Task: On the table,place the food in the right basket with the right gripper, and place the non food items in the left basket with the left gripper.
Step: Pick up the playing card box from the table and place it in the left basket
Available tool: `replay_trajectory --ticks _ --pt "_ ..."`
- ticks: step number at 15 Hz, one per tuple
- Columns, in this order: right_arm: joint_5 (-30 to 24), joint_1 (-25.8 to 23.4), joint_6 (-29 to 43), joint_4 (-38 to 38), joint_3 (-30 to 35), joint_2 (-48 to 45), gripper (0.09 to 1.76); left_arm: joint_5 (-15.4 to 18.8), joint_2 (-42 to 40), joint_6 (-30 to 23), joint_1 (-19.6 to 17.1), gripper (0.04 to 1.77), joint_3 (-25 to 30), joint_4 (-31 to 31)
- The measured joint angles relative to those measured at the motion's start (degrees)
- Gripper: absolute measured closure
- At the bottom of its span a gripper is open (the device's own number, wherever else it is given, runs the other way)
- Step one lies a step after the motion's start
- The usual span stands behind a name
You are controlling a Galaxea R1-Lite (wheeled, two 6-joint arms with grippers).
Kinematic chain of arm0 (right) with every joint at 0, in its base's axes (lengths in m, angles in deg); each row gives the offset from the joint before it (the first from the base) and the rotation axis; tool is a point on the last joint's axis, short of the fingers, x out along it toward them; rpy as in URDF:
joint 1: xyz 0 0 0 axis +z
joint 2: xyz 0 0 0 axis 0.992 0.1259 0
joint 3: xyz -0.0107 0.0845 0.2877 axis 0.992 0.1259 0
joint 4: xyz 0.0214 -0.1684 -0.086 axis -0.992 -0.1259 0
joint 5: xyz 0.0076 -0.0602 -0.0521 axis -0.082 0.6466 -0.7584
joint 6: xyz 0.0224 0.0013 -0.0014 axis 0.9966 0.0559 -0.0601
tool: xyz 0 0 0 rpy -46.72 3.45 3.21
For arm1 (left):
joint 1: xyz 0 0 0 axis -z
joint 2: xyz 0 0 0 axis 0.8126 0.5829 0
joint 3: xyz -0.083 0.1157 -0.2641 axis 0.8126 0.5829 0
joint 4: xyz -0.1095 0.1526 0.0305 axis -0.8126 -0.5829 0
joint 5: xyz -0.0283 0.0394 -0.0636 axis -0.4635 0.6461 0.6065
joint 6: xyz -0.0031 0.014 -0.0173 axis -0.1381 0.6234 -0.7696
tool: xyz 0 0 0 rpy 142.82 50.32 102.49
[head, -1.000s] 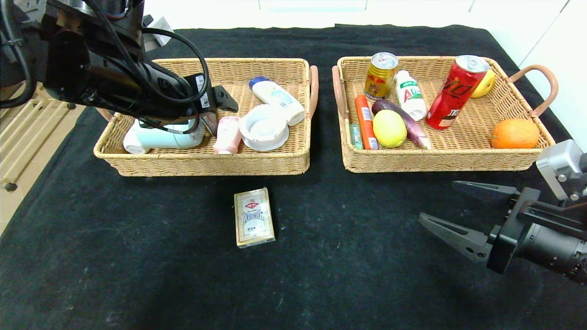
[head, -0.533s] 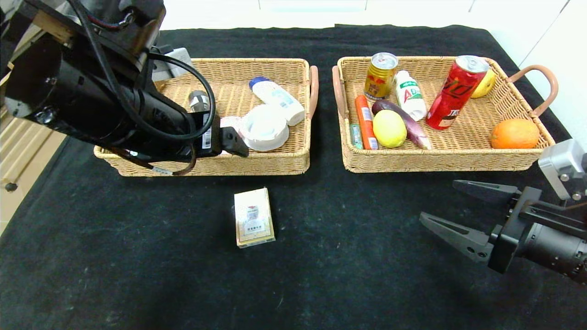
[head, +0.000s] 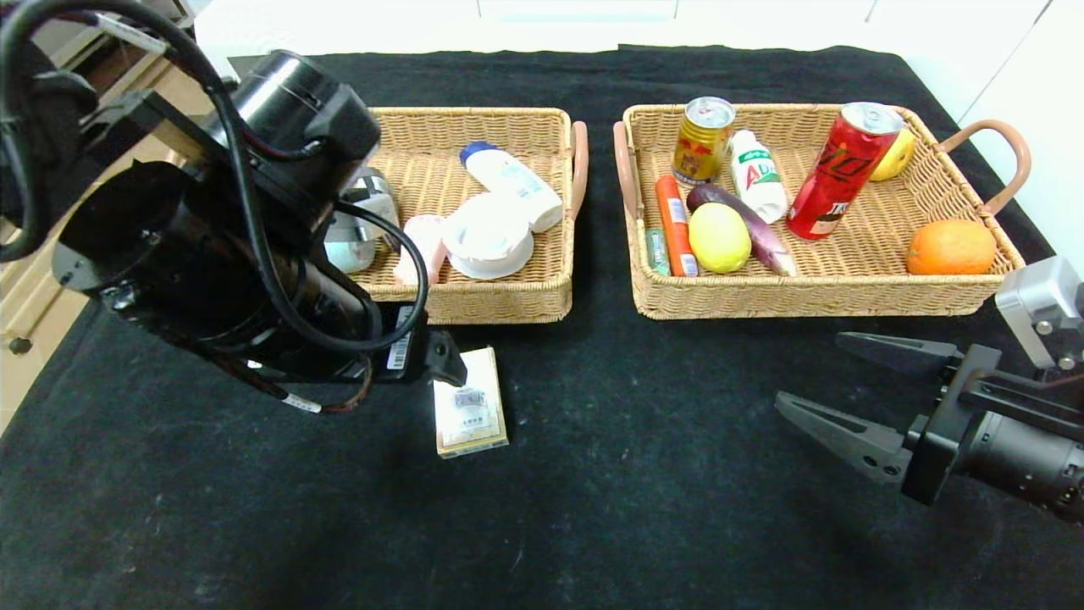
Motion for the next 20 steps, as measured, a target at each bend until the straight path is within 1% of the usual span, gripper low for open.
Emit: replay_trajectory --ticks 2,4,6,8,11,20 --pt "0.02 0.0 0.0 0.0 0.0 0.02 0.14 -0.09 0.85 -1.82 0.99 0.11 1.18 0.11" --pt "0.0 0.0 0.02 0.04 -0.06 0.02 0.14 -0.57 2.11 -3.97 2.08 0.1 1.27 0.17" --pt "0.02 0.0 0.0 0.0 -0.09 0.02 0.14 -1.55 3.35 -4.33 2.78 0.1 1.26 0.85" --pt "0.02 -0.07 -0.02 0.01 -0.09 0.0 0.14 -1.74 4.38 -4.63 3.35 0.1 1.27 2.71" --pt "-0.02 -0.09 0.06 1.0 -0.09 0.0 0.14 -2.86 6.11 -5.81 3.91 0.1 1.01 3.15" --pt "0.02 -0.09 0.09 1.17 0.02 0.07 0.14 -3.54 8.73 -5.95 4.1 0.09 0.71 3.61"
